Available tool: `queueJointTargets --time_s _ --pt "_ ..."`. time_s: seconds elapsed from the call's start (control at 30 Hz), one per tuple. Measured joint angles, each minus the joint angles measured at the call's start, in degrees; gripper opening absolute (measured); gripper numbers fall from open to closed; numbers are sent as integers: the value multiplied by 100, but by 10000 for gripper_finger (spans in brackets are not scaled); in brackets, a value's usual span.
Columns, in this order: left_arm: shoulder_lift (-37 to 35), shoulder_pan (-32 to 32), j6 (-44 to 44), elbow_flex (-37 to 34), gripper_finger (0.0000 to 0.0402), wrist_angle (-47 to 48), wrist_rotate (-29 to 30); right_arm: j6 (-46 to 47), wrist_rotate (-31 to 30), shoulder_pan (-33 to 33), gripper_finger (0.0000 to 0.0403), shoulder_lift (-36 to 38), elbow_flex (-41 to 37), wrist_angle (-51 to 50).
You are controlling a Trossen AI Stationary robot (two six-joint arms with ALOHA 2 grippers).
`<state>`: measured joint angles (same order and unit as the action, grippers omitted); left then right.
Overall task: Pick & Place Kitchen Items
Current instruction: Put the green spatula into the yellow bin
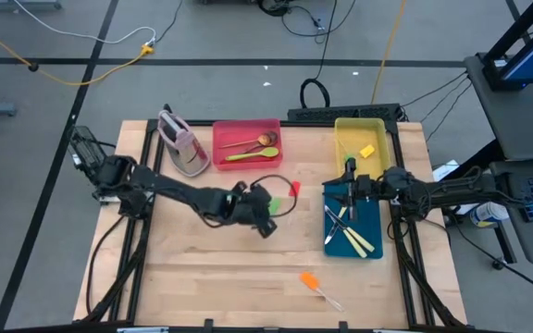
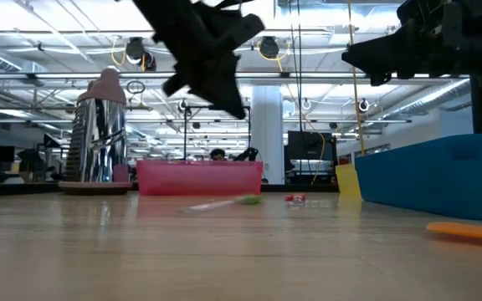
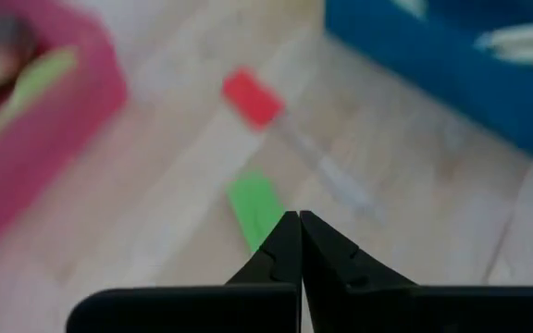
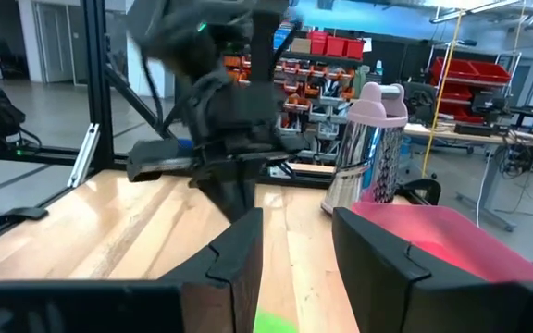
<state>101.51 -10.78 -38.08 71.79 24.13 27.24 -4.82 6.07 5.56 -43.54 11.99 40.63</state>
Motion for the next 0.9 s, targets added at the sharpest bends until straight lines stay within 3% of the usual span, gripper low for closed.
queueJointTargets --time_s 0.1,0.17,0.3,0.47,0.73,0.9 --pt "0 224 618 0 2 -648 -99 -33 -2 0 128 -57 -2 -22" --pt "0 372 983 0 2 -801 -622 -37 -2 0 128 -102 -2 9" --pt "0 505 714 0 9 -567 -1195 -54 -2 0 128 -150 -2 2" --pt "411 489 519 4 70 -189 -1213 -59 -2 0 128 -151 -2 -9" --pt "1285 600 36 2 197 -508 -1041 -59 -2 0 128 -151 -2 -5" --pt "1596 706 -108 28 222 -522 -1071 -59 0 0 128 -152 -2 -9"
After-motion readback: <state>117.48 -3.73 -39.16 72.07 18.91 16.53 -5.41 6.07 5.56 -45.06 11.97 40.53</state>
